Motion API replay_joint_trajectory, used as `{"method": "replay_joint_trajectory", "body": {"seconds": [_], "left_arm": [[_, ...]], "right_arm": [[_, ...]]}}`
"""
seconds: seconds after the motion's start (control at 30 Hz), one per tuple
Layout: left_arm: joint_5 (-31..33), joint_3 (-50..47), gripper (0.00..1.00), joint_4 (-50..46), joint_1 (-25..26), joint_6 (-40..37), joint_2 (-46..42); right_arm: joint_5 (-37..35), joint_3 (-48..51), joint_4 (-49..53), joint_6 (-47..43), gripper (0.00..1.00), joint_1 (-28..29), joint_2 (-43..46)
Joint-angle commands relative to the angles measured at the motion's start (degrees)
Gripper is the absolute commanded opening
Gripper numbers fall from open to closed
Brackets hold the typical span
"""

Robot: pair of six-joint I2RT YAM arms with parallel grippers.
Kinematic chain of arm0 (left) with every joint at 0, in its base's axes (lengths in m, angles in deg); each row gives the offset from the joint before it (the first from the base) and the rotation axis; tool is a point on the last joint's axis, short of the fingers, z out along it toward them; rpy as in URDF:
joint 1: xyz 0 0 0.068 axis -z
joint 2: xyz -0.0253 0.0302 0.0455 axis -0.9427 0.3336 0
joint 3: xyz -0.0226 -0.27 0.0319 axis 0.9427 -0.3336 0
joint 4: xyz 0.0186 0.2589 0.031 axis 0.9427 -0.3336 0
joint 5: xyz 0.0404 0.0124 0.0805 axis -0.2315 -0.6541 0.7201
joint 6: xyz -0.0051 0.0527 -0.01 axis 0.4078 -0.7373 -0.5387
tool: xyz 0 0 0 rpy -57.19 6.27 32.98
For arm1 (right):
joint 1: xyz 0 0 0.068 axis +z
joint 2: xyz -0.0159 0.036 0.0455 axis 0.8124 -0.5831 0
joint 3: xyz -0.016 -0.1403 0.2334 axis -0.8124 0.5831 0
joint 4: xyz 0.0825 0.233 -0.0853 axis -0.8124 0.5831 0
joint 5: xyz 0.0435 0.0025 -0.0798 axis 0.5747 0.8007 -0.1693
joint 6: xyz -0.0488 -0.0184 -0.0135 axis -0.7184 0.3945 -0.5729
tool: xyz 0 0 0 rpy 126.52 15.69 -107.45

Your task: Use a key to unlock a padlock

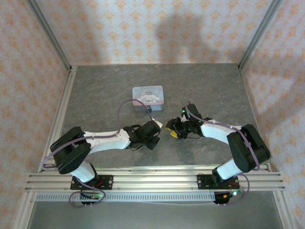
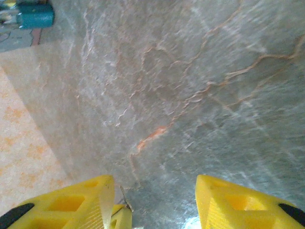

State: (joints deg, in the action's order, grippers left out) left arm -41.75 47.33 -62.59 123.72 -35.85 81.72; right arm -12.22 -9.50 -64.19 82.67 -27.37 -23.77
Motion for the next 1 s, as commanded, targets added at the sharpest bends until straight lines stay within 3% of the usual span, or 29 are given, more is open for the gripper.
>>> {"method": "replay_joint_trajectory", "body": {"seconds": [0.0,0.33,0.97], "left_arm": [[-1.3,-0.6,0.0,1.7,-0.4,-3.0,-4.7],[-3.2,-0.3,0.0,-2.6,-0.8,-6.3,-13.9],[-7.1,-0.4,0.0,-3.0,-1.1,-5.1,-18.0]], "right_arm": [[5.3,-0.9,-1.7,-0.3,0.49,0.3,0.5],[14.7,-8.1,8.8,-7.9,0.48,0.5,5.0],[16.2,-12.7,17.1,-12.6,0.39,3.5,8.5]]}}
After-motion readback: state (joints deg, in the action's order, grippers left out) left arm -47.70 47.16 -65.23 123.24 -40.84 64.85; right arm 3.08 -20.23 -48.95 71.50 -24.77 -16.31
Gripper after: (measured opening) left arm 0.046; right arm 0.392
